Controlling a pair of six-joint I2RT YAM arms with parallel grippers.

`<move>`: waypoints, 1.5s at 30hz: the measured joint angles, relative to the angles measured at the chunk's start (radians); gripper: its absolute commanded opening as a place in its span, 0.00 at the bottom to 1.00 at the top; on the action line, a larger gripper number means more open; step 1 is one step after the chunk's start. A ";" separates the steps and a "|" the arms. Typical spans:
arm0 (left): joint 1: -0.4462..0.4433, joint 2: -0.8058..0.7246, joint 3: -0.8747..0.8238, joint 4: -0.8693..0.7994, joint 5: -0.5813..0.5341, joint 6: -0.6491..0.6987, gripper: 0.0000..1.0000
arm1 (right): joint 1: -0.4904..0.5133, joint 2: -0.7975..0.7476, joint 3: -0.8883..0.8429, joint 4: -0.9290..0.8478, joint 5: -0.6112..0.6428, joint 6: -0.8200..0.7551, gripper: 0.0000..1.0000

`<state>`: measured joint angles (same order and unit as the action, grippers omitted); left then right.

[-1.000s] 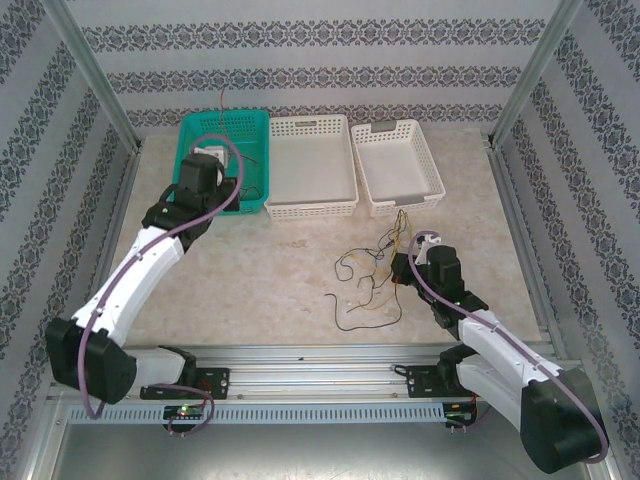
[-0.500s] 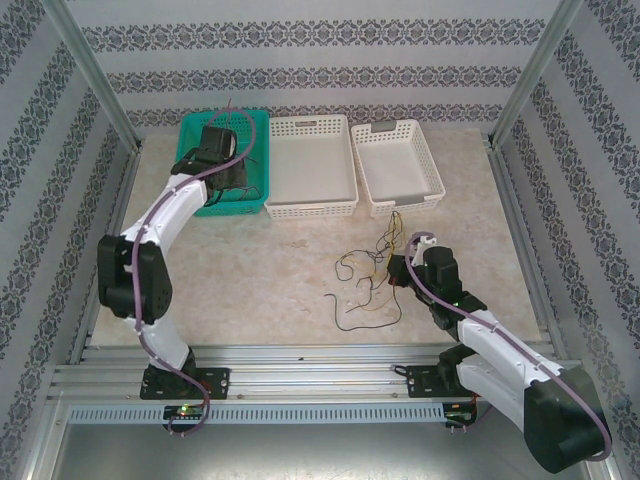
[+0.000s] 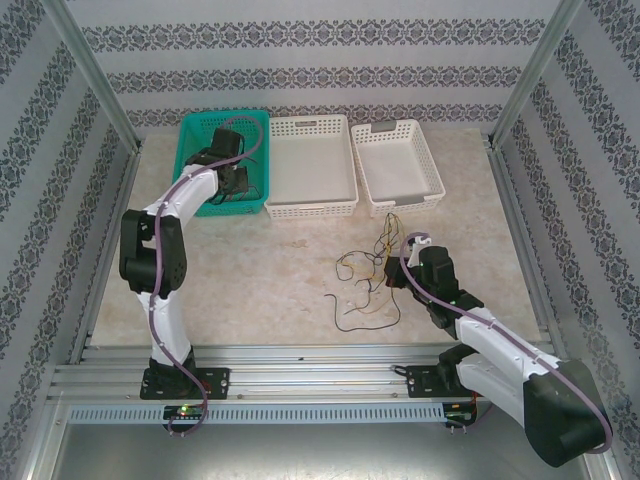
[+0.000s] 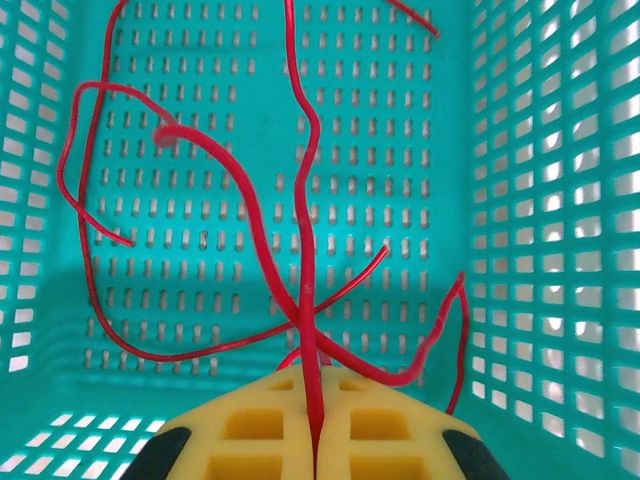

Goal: Untangle the cables

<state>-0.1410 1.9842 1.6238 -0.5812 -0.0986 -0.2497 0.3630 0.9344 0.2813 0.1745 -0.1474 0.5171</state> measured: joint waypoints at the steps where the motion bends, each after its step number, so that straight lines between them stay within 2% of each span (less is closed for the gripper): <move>1: 0.002 0.002 0.000 -0.005 0.000 0.000 0.10 | 0.000 0.003 0.000 0.001 0.000 0.000 0.00; 5: 0.019 0.003 0.000 -0.014 0.001 0.007 0.18 | 0.002 0.009 0.003 0.002 0.000 -0.001 0.00; 7: 0.030 0.003 0.000 -0.018 0.001 0.008 0.27 | 0.002 0.009 0.005 0.002 0.000 -0.001 0.00; 13: 0.042 0.002 0.008 -0.036 0.016 0.013 0.37 | 0.009 0.009 0.006 0.002 0.001 -0.002 0.00; 16: 0.043 -0.003 0.023 -0.044 0.020 0.017 0.45 | 0.013 0.009 0.006 0.002 0.001 -0.002 0.00; 27: 0.056 -0.110 0.053 -0.081 0.027 0.029 0.75 | 0.014 0.009 0.007 0.002 0.001 -0.014 0.00; 37: 0.078 -0.230 0.018 -0.104 0.052 -0.014 0.77 | 0.015 0.009 0.007 0.002 0.000 -0.019 0.00; 42: 0.071 -0.396 -0.099 -0.106 0.157 -0.099 0.76 | 0.015 0.014 0.007 0.009 -0.010 -0.019 0.00; 45: 0.035 -0.510 -0.193 -0.093 0.222 -0.149 0.77 | 0.015 0.018 0.007 0.027 -0.033 -0.019 0.00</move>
<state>-0.1062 1.4738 1.4303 -0.6746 0.1238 -0.3988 0.3779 0.9520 0.2882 0.2012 -0.1806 0.4984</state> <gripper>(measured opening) 0.766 0.042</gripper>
